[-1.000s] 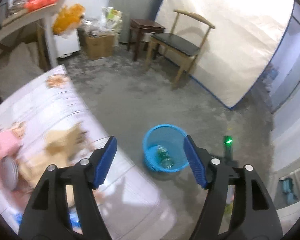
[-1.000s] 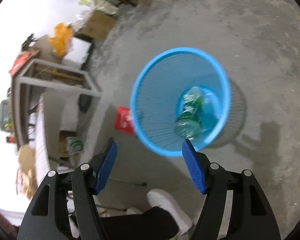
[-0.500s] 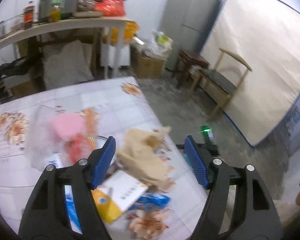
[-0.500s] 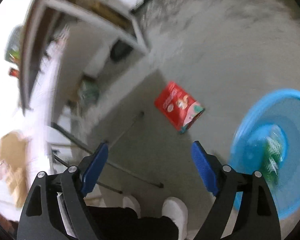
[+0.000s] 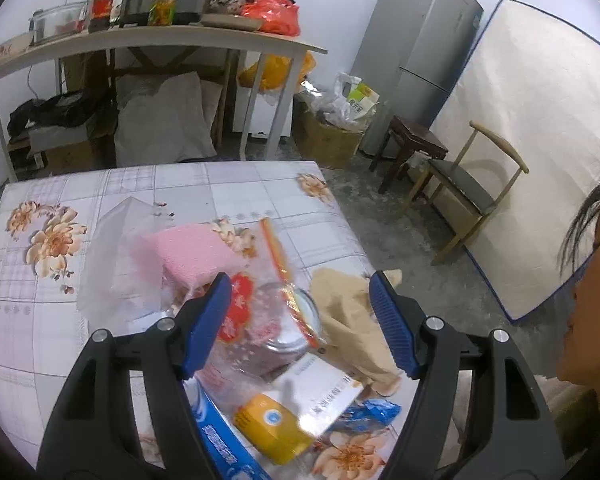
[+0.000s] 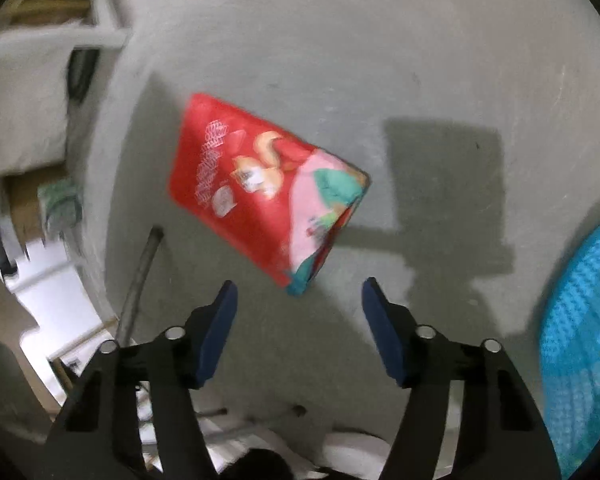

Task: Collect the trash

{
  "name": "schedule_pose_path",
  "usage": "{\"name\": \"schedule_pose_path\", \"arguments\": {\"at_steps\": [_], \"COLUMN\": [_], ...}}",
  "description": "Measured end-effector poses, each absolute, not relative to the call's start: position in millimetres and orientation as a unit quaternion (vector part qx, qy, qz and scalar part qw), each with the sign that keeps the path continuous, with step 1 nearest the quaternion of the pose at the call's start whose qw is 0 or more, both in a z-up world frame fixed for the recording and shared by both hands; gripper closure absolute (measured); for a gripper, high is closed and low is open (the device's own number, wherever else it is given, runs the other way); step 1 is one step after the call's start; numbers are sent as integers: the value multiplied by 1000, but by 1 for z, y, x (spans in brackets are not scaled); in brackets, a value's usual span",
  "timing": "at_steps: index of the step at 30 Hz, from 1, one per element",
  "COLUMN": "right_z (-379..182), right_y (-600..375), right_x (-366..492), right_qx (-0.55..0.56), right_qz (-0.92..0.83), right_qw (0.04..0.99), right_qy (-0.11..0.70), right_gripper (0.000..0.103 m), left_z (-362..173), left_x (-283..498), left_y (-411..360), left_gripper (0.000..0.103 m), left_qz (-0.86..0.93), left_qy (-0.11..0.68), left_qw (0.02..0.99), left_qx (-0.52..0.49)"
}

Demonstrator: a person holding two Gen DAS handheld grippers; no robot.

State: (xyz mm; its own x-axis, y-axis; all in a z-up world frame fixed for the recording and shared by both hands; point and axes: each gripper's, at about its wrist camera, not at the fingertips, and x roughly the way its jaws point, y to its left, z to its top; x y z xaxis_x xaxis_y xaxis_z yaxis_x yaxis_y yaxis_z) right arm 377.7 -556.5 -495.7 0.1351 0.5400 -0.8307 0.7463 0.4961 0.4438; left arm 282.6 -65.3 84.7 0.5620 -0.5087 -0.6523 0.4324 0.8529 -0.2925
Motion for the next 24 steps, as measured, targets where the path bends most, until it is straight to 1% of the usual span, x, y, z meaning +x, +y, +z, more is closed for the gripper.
{"name": "schedule_pose_path", "arguments": {"at_steps": [4,11,13,16,22,24], "right_z": [-520,-541,-546,-552,-563,-566], "right_y": [-565,-564,-563,-560,-554,-553], "right_x": [373,378,381,385,385,385], "right_qx": [520,536,538,539,551,557], "right_qz": [-106,-112,-112,-113,-119,-119], "right_qw": [553,550,550,550,540,537], "right_qy": [643,630,629,628,625,622], "right_gripper": [49,58,62,67,79,82], "left_z": [76,61,59,58,59,59], "left_x": [298,315,317,318,317,315], "left_y": [-55,-44,-43,-43,-42,-42], "left_gripper": [36,37,38,43,48,50], "left_qz": [-257,-250,-247,-247,-249,-247], "left_qy": [396,411,413,414,409,408], "left_qw": [879,872,872,871,873,875], "left_qx": [-66,-91,-91,-93,-91,-89]}}
